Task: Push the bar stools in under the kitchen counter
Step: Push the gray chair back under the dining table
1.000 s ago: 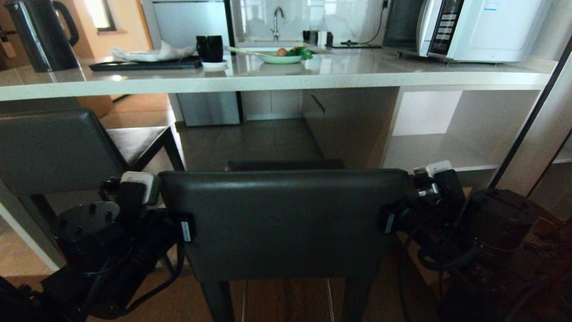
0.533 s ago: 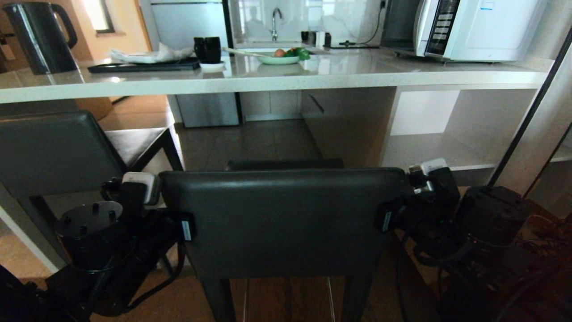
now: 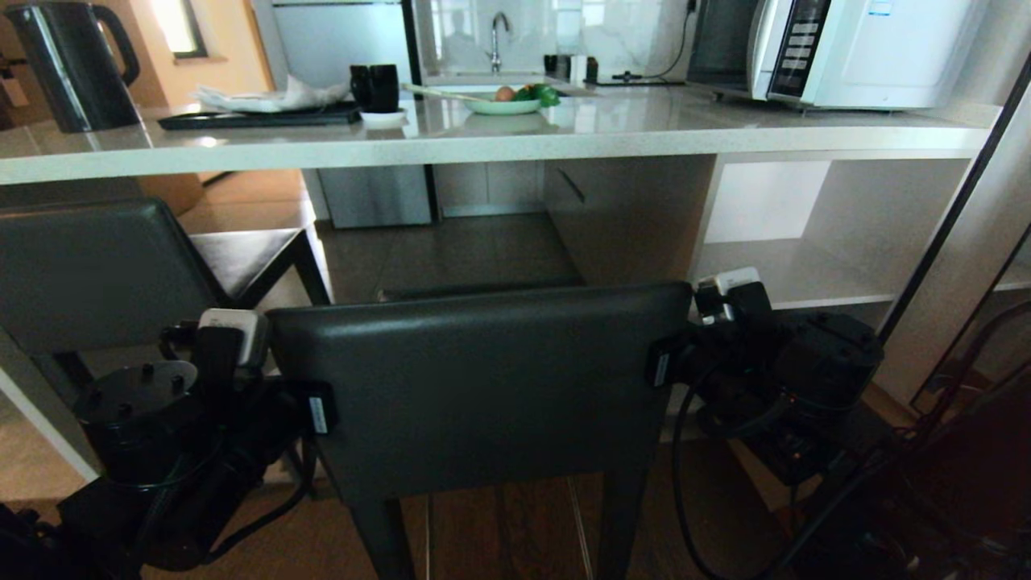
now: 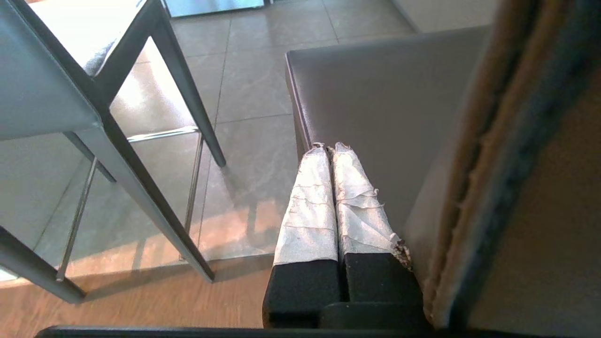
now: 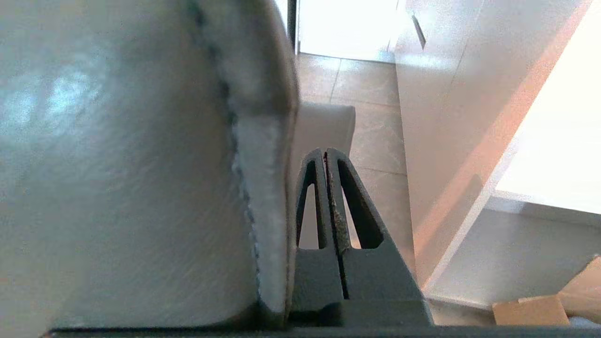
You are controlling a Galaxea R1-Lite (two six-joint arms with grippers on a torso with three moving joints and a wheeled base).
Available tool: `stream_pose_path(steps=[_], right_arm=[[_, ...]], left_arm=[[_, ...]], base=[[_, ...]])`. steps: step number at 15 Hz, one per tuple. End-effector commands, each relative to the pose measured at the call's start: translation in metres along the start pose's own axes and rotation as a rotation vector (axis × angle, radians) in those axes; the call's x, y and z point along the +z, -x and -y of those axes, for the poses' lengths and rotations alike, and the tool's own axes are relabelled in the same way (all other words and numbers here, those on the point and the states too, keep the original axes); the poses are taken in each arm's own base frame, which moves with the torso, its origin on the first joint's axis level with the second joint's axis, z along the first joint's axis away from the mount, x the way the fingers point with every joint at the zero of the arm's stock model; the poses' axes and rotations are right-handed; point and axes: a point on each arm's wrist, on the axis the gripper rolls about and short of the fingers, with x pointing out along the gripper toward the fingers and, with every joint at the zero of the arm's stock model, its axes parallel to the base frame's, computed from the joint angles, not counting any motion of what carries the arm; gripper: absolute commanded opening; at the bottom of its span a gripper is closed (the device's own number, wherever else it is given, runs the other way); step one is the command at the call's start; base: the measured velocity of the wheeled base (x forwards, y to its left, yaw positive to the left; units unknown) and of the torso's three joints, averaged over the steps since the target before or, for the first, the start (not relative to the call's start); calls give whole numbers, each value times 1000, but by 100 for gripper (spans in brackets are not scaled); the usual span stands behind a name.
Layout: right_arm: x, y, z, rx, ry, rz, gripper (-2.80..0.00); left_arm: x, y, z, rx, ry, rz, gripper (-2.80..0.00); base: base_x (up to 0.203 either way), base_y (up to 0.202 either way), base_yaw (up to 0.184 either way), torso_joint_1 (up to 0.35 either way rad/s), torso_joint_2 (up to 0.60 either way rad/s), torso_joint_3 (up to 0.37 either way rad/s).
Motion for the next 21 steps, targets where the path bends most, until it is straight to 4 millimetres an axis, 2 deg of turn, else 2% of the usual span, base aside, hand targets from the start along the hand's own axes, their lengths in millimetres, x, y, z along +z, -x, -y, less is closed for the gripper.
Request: stream_pose_path(steps=[1, 3, 10, 14, 18, 21], right_arm=[[-6, 4, 0, -4, 3, -8, -280], [-4, 6, 1, -6, 2, -1, -280], [-3, 3, 6, -22, 1, 4, -280], [-3, -16, 19, -72, 0, 23, -280], [-2, -30, 22, -89, 4, 38, -280], [-4, -28, 23, -96, 26, 27, -280]], left_arm=[[2, -11, 0, 21, 8, 20, -280], [4, -25, -4, 49, 12, 30, -280], [3, -15, -8, 50, 12, 23, -280], [5, -12, -7, 44, 14, 31, -280], [2, -11, -8, 45, 12, 20, -280], [2, -14, -8, 48, 12, 17, -280]], base=[[0, 0, 0, 0, 0, 0], [0, 0, 0, 0, 0, 0], [0, 0, 0, 0, 0, 0], [0, 0, 0, 0, 0, 0], [0, 0, 0, 0, 0, 0], [0, 0, 0, 0, 0, 0]])
